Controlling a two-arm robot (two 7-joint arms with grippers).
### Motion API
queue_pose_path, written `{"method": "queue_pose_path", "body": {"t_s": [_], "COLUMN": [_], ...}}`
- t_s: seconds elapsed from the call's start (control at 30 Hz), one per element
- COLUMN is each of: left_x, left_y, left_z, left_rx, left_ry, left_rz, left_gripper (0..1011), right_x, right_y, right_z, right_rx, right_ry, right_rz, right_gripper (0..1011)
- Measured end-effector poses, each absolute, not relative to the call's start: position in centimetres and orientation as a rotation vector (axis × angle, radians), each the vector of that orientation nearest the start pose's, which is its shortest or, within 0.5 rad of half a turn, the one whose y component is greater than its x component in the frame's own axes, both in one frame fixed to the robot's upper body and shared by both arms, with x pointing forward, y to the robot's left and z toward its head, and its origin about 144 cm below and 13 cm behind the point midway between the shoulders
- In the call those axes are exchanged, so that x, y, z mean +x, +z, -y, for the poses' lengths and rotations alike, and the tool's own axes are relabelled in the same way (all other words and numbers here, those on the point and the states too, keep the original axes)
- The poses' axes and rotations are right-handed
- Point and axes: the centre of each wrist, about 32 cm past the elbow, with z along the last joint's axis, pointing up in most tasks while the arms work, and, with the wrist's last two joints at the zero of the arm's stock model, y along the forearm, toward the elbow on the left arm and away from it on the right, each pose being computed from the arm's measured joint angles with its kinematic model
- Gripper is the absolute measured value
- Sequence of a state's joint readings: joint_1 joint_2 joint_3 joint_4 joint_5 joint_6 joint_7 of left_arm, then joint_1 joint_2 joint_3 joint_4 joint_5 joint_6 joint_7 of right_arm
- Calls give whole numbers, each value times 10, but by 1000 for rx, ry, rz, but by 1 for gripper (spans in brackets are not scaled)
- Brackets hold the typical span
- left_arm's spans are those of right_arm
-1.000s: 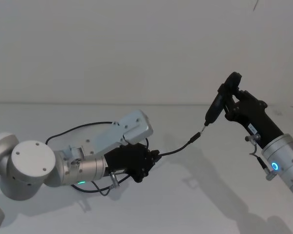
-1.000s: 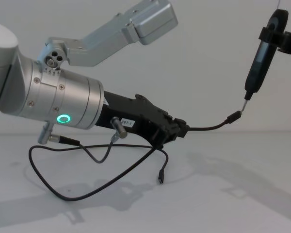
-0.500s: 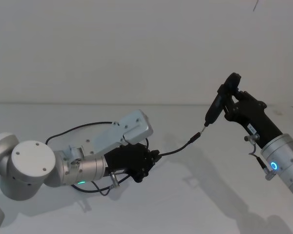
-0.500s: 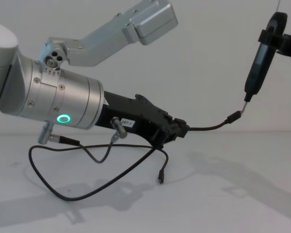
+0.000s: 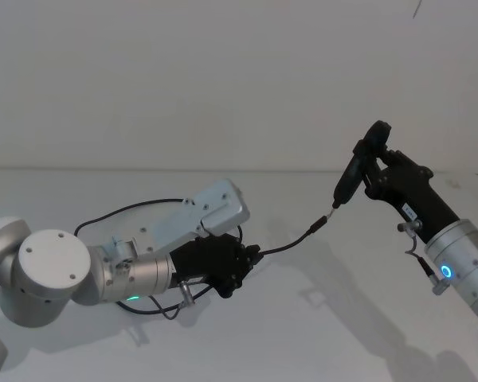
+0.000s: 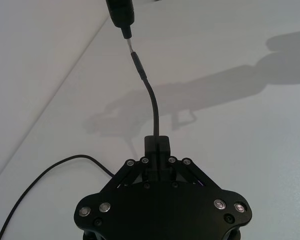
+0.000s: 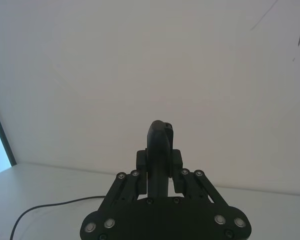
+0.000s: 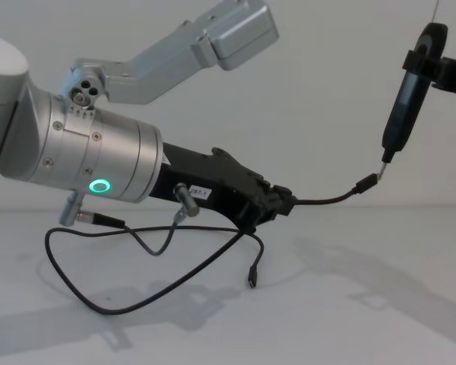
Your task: Pick up the data cable with the one hand.
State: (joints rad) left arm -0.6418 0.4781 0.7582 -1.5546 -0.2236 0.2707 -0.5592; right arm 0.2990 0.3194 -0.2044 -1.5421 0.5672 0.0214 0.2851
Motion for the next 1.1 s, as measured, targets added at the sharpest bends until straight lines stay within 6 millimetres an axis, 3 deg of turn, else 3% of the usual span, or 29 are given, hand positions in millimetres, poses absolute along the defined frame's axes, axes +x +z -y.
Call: {"method": "queue_pose_path", "body": {"t_s": [1.1], "left_x": [547], "left_y": [1282], "left_z": [-168], "left_rx": [428], "left_ry": [462], "left_rz": [326], "left_gripper": [36], "right_x": [531], "right_y": [1235], "right_z": [262], "right_rx": [272], "right_ry": [-1054], "right_rz": [-2], "right_gripper": [279]}}
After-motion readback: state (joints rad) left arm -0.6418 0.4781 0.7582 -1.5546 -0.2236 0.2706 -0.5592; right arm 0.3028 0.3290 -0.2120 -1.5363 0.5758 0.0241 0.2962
